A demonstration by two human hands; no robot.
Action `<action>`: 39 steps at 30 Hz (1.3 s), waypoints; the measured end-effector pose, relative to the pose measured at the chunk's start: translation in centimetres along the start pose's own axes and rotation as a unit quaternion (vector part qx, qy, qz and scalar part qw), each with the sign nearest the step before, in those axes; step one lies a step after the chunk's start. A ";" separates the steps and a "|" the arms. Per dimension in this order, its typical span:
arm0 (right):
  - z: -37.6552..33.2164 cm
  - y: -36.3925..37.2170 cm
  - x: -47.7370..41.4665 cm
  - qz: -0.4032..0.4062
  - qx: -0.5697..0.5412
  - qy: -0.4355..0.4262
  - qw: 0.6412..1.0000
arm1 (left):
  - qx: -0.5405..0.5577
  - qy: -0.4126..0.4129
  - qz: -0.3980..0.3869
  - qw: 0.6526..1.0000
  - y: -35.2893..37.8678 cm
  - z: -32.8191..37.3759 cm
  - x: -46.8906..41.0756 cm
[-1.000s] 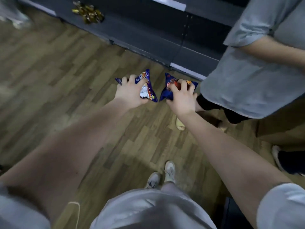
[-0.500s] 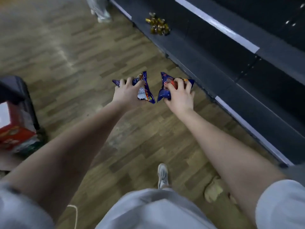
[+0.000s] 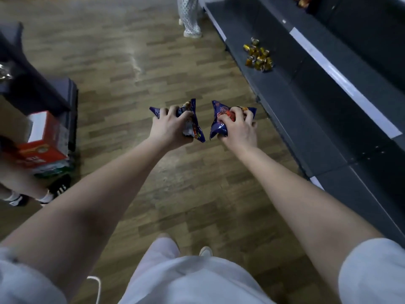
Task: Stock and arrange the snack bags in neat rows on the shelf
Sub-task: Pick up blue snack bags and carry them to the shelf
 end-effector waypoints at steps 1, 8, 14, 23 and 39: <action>-0.3 0.2 -1.1 0.002 0.001 -0.008 1.000 | 0.003 -0.006 0.002 1.000 -0.1 -0.6 -0.5; -4.0 1.1 -10.3 0.009 0.010 -0.056 0.998 | -0.012 -0.032 0.009 0.999 -0.5 -6.8 -6.6; -7.5 1.3 -19.9 0.021 -0.001 -0.056 0.998 | -0.029 -0.026 0.029 0.999 -2.8 -12.6 -14.9; -11.8 1.4 -33.5 0.056 -0.047 -0.031 0.997 | -0.054 -0.021 0.043 0.997 -5.1 -19.9 -26.4; 0.5 0.3 -52.2 0.039 -0.013 -0.081 0.996 | -0.026 -0.072 0.017 0.997 -4.0 -14.5 -46.6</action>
Point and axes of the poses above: each hand's wrist, its own x-axis away from the middle knuckle, its own y-axis out of the palm, z = x × y, the point moved 4 cm from there along -x, towards the middle knuckle, and after that the axes turned 5 degrees about -y, right-handed, at the moved point
